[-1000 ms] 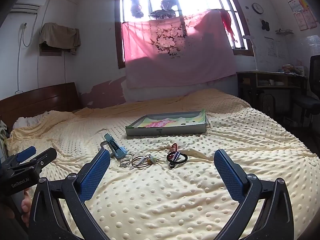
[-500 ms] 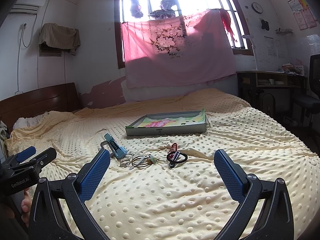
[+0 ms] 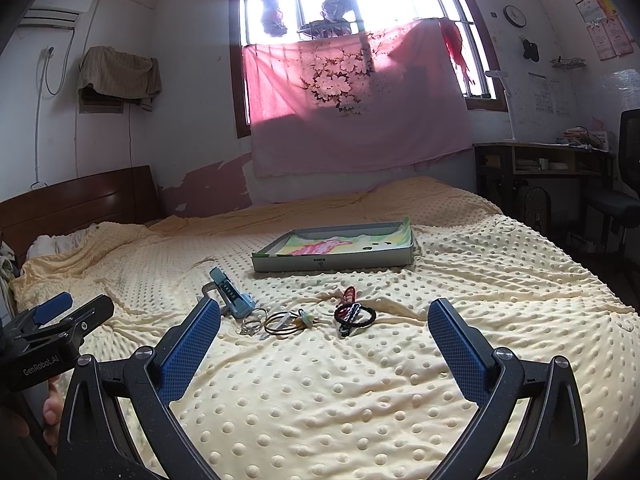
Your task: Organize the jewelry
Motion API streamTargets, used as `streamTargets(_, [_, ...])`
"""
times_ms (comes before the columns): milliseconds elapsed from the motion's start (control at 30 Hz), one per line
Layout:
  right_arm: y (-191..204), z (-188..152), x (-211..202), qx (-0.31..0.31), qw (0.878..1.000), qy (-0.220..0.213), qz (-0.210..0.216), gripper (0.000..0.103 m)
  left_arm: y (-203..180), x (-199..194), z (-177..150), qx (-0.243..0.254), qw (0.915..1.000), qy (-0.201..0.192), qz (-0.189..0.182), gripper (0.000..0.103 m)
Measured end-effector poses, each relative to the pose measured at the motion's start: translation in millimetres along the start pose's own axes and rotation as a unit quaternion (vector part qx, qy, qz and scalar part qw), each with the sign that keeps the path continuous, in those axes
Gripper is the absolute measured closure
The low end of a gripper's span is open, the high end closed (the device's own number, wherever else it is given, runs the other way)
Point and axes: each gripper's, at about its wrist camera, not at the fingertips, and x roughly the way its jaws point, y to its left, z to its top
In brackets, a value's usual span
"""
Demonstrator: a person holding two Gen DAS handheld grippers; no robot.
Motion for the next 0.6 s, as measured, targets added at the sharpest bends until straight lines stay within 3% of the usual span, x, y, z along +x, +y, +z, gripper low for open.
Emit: streamTargets(600, [-0.4,-0.7,0.0,0.002,1.000,0.001,0.002,0.001,0.0,0.2,0.1,0.000,1.0000,0.000,0.000,0.000])
